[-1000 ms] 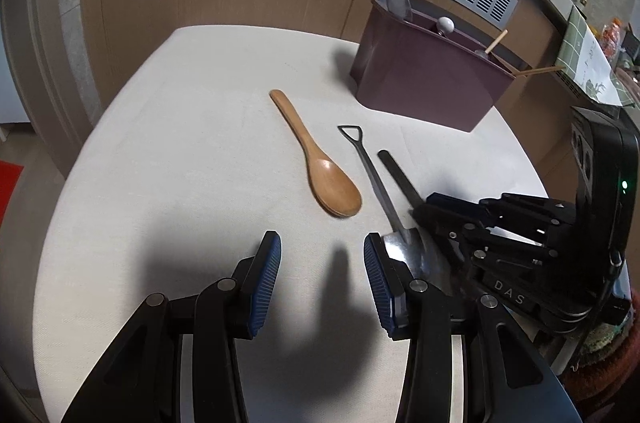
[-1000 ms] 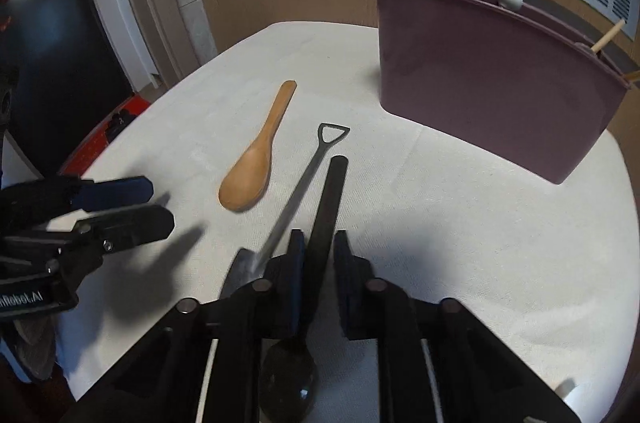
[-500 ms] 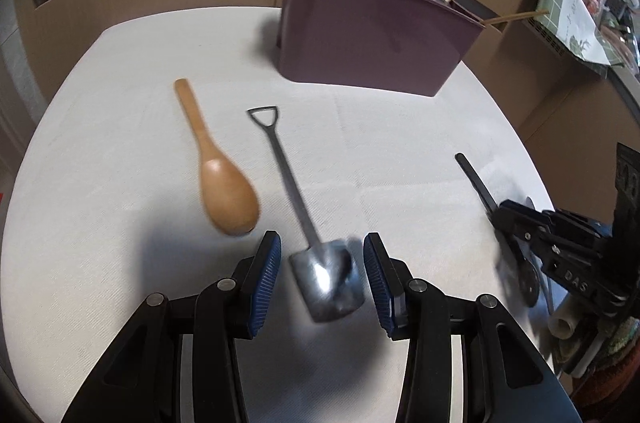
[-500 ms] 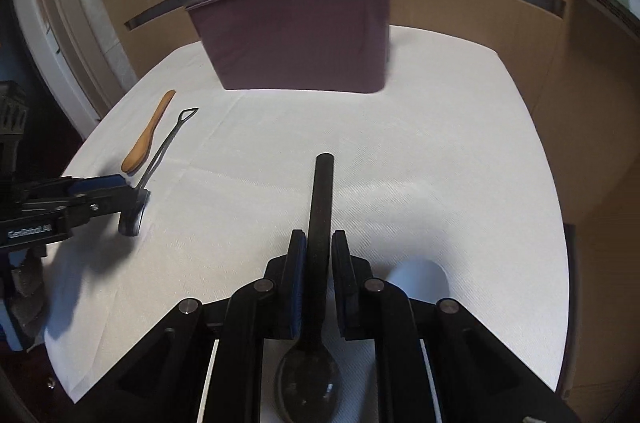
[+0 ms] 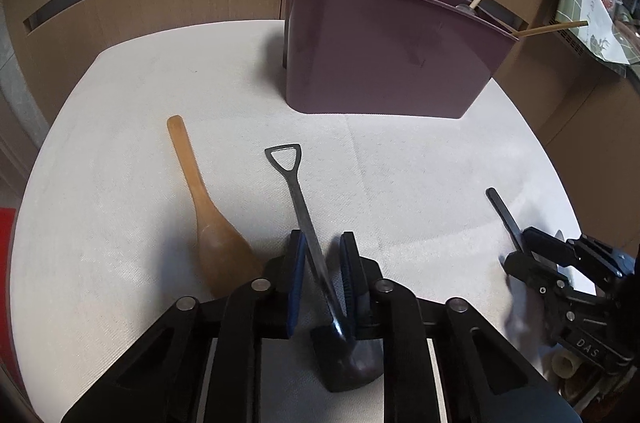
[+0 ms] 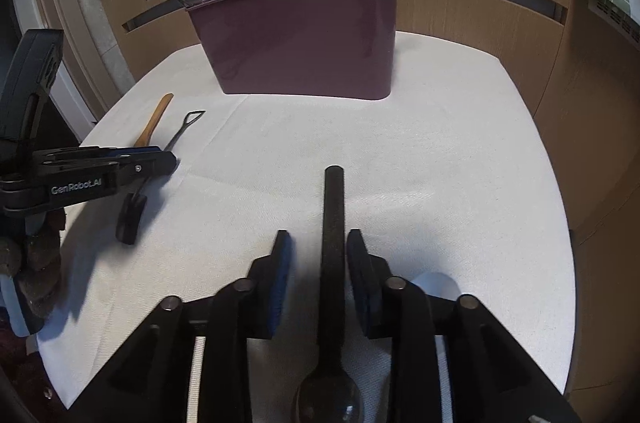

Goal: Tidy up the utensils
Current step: 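Grasp the metal shovel-shaped scoop with the left tool and lift it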

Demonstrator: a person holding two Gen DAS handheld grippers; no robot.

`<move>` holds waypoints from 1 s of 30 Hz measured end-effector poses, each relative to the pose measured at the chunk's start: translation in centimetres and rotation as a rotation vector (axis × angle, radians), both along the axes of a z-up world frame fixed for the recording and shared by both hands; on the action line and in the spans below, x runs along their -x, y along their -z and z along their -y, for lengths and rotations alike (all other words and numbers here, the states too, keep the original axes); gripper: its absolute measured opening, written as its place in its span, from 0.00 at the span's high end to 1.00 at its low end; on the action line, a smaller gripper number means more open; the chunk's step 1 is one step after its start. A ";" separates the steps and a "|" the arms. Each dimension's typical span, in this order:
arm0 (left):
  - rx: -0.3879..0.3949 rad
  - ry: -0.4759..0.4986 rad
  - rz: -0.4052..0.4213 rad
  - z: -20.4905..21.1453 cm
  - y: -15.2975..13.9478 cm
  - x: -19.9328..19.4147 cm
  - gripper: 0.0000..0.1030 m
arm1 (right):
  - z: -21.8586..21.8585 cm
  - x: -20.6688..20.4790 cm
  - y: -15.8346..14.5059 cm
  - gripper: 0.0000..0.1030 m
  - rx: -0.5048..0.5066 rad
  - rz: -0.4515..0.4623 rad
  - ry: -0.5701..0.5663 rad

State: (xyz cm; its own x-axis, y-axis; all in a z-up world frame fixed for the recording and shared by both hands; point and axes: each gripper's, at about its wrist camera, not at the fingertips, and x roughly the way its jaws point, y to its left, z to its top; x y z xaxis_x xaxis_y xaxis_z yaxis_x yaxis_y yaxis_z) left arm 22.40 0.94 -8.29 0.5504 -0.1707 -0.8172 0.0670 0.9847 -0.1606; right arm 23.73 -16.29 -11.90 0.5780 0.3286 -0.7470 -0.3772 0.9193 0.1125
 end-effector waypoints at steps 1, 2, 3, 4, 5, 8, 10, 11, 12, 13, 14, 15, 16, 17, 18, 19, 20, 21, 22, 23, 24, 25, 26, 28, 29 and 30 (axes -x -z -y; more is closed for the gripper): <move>-0.002 0.002 0.000 0.0 0.0 0.2 0.85 | 0.0 0.1 0.0 0.68 -0.009 -0.001 0.003; -0.002 0.006 -0.001 0.0 0.0 0.4 0.85 | 0.0 0.1 0.1 0.67 -0.017 -0.003 0.005; -0.002 0.010 -0.002 0.0 0.1 0.6 0.85 | 0.1 0.1 0.1 0.65 -0.023 -0.004 0.006; -0.002 0.015 -0.004 0.0 0.0 0.9 0.85 | 0.1 0.1 0.2 0.64 -0.036 -0.009 0.006; 0.000 0.023 -0.008 0.0 0.0 1.4 0.85 | 0.3 0.1 0.2 0.63 -0.052 -0.015 0.006; 0.004 0.035 -0.016 0.1 -0.1 2.8 0.85 | 0.3 0.1 0.3 0.61 -0.064 -0.026 -0.010; 0.007 0.049 -0.027 0.1 -0.1 3.8 0.85 | -0.3 0.3 0.2 0.61 -0.013 -0.012 -0.042; 0.005 0.055 -0.030 0.1 -0.1 4.4 0.85 | -0.5 0.4 0.2 0.61 0.002 -0.004 -0.048; 0.002 0.059 -0.034 0.1 -0.1 4.8 0.85 | -0.7 0.5 0.2 0.61 0.015 0.003 -0.049; 0.002 0.062 -0.037 0.2 -0.1 5.2 0.85 | -0.8 0.6 0.2 0.64 0.028 0.007 -0.049; 0.002 0.064 -0.041 0.2 -0.1 5.6 0.85 | -0.9 0.5 0.2 0.67 0.041 0.011 -0.044; 0.003 0.066 -0.043 0.2 -0.1 5.9 0.85 | -0.9 0.4 0.1 0.75 0.049 0.014 -0.038; 0.002 0.067 -0.045 0.2 -0.1 6.1 0.85 | -0.8 0.2 0.1 0.85 0.055 0.016 -0.032; 0.001 0.067 -0.044 0.2 -0.1 6.2 0.85 | -0.8 -0.1 0.1 0.89 0.067 0.019 -0.023; 0.000 0.066 -0.044 0.2 -0.1 6.2 0.85 | -0.7 -0.3 0.1 0.89 0.068 0.018 -0.021; 0.002 0.064 -0.046 0.2 -0.1 6.1 0.85 | -0.5 -0.6 0.0 0.89 0.056 0.009 -0.018; 0.002 0.062 -0.046 0.2 -0.1 6.1 0.85 | -0.4 -0.7 -0.1 0.89 0.044 0.004 -0.011; 0.000 0.062 -0.045 0.3 -0.1 6.1 0.85 | -0.3 -0.7 -0.2 0.89 0.038 0.003 -0.007; -0.003 0.062 -0.044 0.3 -0.1 6.1 0.85 | -0.1 -0.6 -0.4 0.89 0.028 0.010 -0.002; -0.007 0.063 -0.043 0.4 -0.1 5.9 0.85 | 0.0 -0.4 -0.7 0.89 0.020 0.025 0.004; -0.008 0.063 -0.042 0.4 -0.1 5.8 0.85 | 0.0 -0.1 -1.1 0.89 0.014 0.041 0.007; -0.010 0.064 -0.042 0.4 -0.1 5.6 0.85 | 0.1 0.2 -1.4 0.89 0.010 0.056 0.007; -0.009 0.063 -0.041 0.5 -0.1 5.3 0.85 | 0.2 0.6 -1.9 0.89 0.006 0.076 0.007; -0.004 0.061 -0.038 0.5 -0.1 4.9 0.85 | 0.3 1.3 -2.7 0.89 0.007 0.111 0.006; -0.001 0.063 -0.037 0.5 -0.1 4.5 0.85 | 0.4 1.6 -3.0 0.89 0.009 0.124 0.005; 0.001 0.066 -0.035 0.6 -0.1 4.1 0.85 | 0.4 2.0 -3.3 0.89 0.011 0.138 0.004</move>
